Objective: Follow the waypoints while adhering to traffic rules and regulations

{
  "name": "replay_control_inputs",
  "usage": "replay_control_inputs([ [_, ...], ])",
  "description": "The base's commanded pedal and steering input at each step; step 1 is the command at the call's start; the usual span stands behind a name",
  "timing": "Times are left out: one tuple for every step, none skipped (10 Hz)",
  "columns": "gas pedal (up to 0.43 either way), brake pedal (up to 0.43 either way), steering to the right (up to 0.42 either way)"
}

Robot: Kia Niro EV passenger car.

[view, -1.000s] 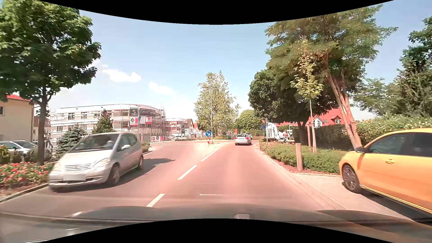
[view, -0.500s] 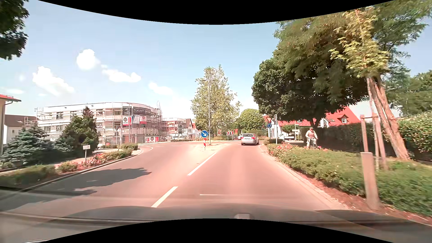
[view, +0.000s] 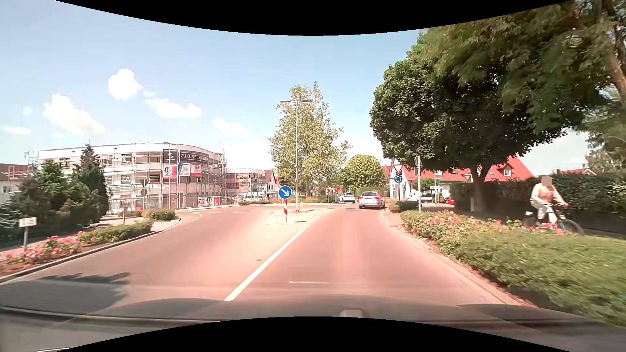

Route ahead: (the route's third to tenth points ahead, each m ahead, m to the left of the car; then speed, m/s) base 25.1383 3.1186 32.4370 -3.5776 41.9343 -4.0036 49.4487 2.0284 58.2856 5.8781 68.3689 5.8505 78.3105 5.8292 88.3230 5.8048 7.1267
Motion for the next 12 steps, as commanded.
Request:
replay_control_inputs([
  [0.028, 0.0, 0.017],
  [0.028, 0.0, 0.018],
  [0.028, 0.0, 0.018],
  [0.028, 0.0, 0.019],
  [0.039, 0.0, 0.02],
  [0.059, 0.0, 0.021],
  [0.079, 0.0, 0.022],
  [0.079, 0.0, 0.023],
  [0.079, 0.0, 0.025],
  [0.079, 0.0, 0.026],
  [0.079, 0.0, 0.026],
  [0.079, 0.0, 0.026],
])
